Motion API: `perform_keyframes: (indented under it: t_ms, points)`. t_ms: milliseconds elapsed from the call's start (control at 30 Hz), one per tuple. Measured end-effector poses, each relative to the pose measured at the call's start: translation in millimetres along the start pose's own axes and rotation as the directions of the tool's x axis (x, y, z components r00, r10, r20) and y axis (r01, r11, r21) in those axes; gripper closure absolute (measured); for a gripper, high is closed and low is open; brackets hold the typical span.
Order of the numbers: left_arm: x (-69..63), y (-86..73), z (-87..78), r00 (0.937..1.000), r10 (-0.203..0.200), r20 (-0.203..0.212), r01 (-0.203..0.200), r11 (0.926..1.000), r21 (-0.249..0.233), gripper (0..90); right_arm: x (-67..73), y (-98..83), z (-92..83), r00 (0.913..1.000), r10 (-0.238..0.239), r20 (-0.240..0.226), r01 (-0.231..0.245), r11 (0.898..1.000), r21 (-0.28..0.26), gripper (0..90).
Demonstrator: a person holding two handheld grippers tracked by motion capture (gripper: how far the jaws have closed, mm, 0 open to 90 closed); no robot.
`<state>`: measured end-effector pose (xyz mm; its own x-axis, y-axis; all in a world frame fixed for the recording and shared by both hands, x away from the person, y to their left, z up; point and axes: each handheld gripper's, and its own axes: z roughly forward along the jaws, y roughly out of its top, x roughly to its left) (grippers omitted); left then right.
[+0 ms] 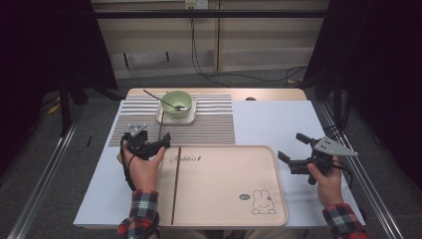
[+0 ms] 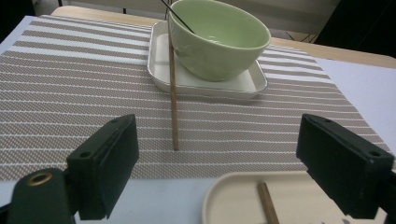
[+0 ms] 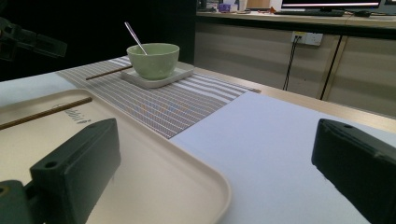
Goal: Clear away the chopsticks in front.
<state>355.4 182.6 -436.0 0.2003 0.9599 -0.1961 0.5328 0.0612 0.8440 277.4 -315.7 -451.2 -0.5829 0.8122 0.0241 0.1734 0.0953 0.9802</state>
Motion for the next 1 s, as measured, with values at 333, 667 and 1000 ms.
perform_keyframes:
  t_ms: [333, 667, 1000]
  points:
    - [15.2, 7.6, 16.3, 0.9999, 0.010, 0.007, -0.010, 1.0000, -0.002, 8.3, 0.4, -0.1, 0.1, 1.0000, 0.001, 0.007, -0.001, 1.000, 0.005, 0.8]
    - [20.7, 16.6, 34.4, 0.9997, 0.014, 0.021, -0.014, 0.9999, -0.004, 6.6, 0.3, 0.3, 0.3, 1.0000, -0.003, 0.008, 0.002, 1.000, 0.005, 0.8]
    - [30.3, 22.6, 53.9, 0.9999, 0.011, 0.003, -0.011, 0.9999, 0.010, 6.8, -0.1, 0.1, 1.4, 0.9999, -0.009, 0.005, 0.009, 1.000, 0.003, 0.8]
